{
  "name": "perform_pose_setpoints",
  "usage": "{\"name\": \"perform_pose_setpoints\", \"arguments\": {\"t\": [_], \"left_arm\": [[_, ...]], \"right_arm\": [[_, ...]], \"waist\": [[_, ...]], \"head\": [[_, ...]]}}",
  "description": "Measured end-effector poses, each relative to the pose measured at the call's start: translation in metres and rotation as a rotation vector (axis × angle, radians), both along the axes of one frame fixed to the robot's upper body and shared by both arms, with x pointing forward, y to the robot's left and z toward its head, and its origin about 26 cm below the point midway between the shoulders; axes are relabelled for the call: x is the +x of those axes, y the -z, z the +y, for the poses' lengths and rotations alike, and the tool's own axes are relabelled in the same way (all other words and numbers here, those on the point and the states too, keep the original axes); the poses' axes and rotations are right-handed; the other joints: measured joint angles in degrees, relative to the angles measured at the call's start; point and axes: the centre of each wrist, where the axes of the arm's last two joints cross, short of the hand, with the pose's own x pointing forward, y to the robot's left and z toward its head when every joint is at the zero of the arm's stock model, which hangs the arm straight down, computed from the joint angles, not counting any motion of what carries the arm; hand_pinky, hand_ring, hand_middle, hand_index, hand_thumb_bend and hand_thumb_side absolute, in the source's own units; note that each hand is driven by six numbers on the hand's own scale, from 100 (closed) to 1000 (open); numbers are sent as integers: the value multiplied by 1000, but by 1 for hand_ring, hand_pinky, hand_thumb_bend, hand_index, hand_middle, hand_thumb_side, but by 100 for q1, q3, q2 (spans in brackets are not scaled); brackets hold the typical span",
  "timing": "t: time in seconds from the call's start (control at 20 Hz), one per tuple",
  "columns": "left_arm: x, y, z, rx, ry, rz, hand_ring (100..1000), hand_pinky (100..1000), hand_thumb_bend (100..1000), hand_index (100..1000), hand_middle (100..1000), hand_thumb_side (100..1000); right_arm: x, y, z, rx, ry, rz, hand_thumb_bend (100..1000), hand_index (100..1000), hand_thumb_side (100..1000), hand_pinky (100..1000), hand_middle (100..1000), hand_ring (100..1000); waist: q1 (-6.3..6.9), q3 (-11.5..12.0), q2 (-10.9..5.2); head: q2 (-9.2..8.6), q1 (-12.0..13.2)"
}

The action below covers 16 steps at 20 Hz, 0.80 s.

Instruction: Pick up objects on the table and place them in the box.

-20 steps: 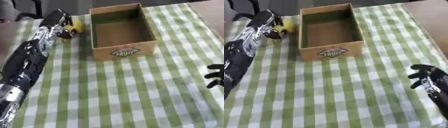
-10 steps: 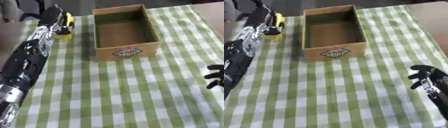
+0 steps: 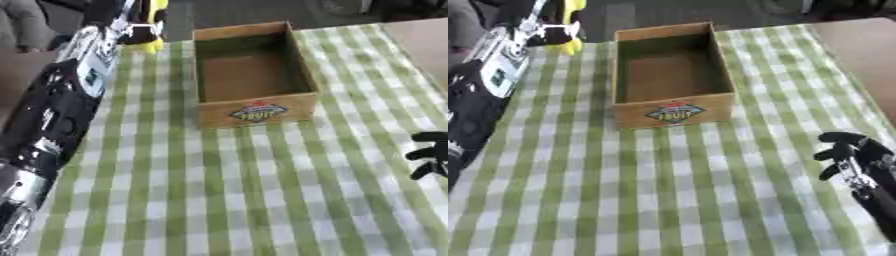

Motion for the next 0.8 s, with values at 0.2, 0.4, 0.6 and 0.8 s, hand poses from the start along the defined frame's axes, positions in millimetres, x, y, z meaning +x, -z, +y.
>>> {"name": "perform_pose_setpoints", "arguments": {"t": [0.2,0.4,0.6,0.8], "left_arm": [[-3,1,-35,21,126,28,260,370,210,230,125,100],[-1,15,-60,52,185,83,265,375,219,240,134,100],[3,35,-71,87,194,143,283,391,217,264,157,100],[7,55,-75,113,189,192,376,437,247,365,262,100]], "right_arm": [[0,0,0,3,-6,-1,100,762,628,460,727,644],[0,0,1,3,-11,0,100,762,631,460,726,644],[0,0,2,1,-17,0,100,762,633,460,726,644],[0,0,2,1,-18,1,100,762,637,460,726,644]], "waist": [[0,-70,-12],[0,-120,-12],[0,-149,3],[3,-155,23]], "head": [[0,28],[0,58],[-1,84],[-5,91]]}}
